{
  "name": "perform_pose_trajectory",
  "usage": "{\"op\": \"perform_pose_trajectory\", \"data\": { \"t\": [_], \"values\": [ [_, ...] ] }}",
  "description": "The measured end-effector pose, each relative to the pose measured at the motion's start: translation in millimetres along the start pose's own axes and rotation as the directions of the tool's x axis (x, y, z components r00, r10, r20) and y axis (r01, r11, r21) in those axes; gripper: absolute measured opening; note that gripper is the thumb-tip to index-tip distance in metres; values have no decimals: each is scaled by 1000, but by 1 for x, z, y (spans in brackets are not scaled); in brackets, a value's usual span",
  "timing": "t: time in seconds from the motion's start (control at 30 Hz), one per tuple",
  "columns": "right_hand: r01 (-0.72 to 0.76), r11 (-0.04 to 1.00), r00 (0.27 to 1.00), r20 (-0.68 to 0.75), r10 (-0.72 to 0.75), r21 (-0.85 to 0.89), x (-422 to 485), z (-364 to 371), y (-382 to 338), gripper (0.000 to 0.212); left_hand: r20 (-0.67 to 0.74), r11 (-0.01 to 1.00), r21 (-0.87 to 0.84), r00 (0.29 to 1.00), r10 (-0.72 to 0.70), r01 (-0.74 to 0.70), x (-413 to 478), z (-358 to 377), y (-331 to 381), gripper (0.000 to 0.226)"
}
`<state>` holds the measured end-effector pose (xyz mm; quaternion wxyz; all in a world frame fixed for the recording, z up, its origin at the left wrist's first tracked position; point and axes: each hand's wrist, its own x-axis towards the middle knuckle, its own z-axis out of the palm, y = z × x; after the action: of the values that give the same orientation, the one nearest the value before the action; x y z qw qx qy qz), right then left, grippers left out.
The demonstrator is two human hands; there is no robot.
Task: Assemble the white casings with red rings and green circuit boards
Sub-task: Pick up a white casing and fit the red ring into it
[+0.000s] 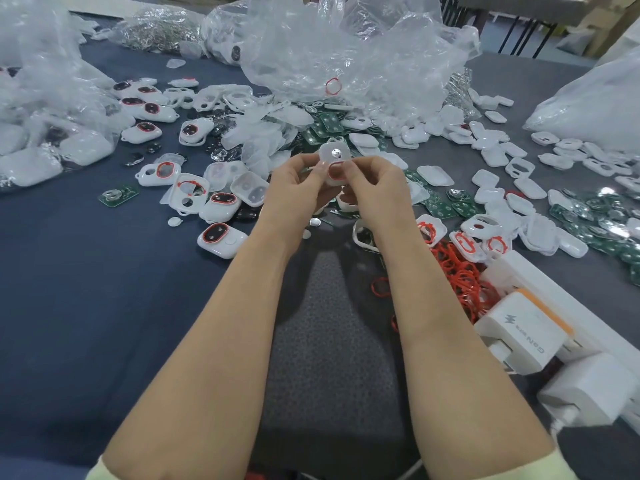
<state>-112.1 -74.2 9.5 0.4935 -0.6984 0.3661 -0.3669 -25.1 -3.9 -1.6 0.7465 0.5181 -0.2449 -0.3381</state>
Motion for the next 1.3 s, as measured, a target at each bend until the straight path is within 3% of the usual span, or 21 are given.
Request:
{"op": "perform_pose_trajectory", "data": {
  "t": [0.13,0.27,0.43,0.5,0.57,0.67,0.77,0.83,0.93,1.03,1.17,1.3],
  "values": [
    [0,1000,1000,-30,0,-18,0,1,1,19,-3,999,40,1000,16,-16,-2,2,1,9],
    [107,984,984,-126,-126,-146,-4,5,-3,26,-101,973,183,982,160,-140,-4,3,4,10],
    [191,969,980,-31,-198,-157,-7,6,-7,24,15,954,247,985,171,-170,-8,7,6,22],
    [121,990,990,-68,-126,-70,-3,3,-4,27,-34,939,284,976,213,-195,-5,4,6,17],
    [33,991,997,-73,-24,133,0,0,-4,25,-81,923,327,967,241,-203,-4,0,6,11],
    [-5,967,1000,-8,8,254,-4,2,-8,11,-21,910,373,979,201,-179,-6,0,6,2],
    [46,993,999,-28,-44,106,-8,7,-7,7,-78,893,408,967,243,-192,-8,1,11,14],
    [131,989,991,-26,-133,-72,-10,7,-7,7,-259,938,266,920,293,-224,-9,-5,21,15],
    [326,909,944,144,-297,-258,-18,16,-11,7,-573,933,-46,775,267,-356,-6,-23,39,15],
    [515,772,839,405,-365,-372,-30,40,-10,15,-680,896,-88,683,265,-435,-2,-33,46,18],
    [652,533,749,565,-346,-538,-39,68,-1,29,-684,899,-68,676,274,-433,-1,-31,42,15],
    [641,418,766,568,-301,-644,-41,76,1,32,-668,916,-60,698,258,-396,1,-29,39,11]
  ]
}}
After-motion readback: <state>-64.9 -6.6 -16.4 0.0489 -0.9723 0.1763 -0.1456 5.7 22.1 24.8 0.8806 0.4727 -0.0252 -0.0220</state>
